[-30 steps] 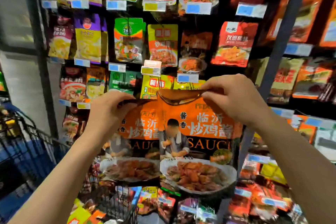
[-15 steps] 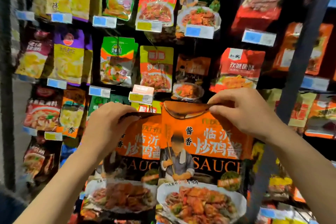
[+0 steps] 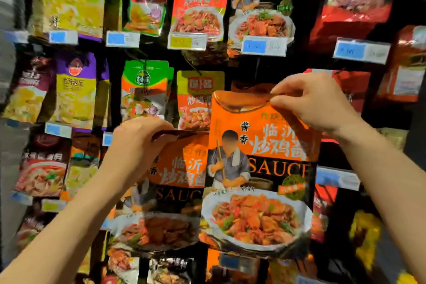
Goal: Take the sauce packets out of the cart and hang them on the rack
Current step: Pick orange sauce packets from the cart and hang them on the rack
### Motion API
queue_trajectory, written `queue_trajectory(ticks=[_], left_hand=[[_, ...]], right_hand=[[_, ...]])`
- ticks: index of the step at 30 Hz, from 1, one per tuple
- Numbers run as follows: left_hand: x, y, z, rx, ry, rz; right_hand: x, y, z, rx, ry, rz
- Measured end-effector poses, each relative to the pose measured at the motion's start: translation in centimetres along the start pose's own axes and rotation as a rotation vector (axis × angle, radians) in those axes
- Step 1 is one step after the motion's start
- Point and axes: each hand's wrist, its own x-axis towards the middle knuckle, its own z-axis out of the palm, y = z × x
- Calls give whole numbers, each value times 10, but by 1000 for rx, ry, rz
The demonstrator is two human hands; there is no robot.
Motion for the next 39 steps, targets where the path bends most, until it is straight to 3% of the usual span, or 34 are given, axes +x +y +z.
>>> queue_trajectory(ticks=[10, 15, 30, 36, 39], left_hand=[[51, -20, 1, 245, 59, 87], [68, -51, 6, 295, -55, 55], [132, 12, 74, 24, -42, 342], [152, 6, 89, -125, -78, 266], [151, 4, 90, -264, -119, 135]], right_hand=[[75, 80, 15, 366, 197, 171], [91, 103, 32, 438, 246, 188], [114, 111, 77, 577, 452, 175], [121, 109, 77, 645, 448, 167], [117, 106, 76, 696, 437, 179]])
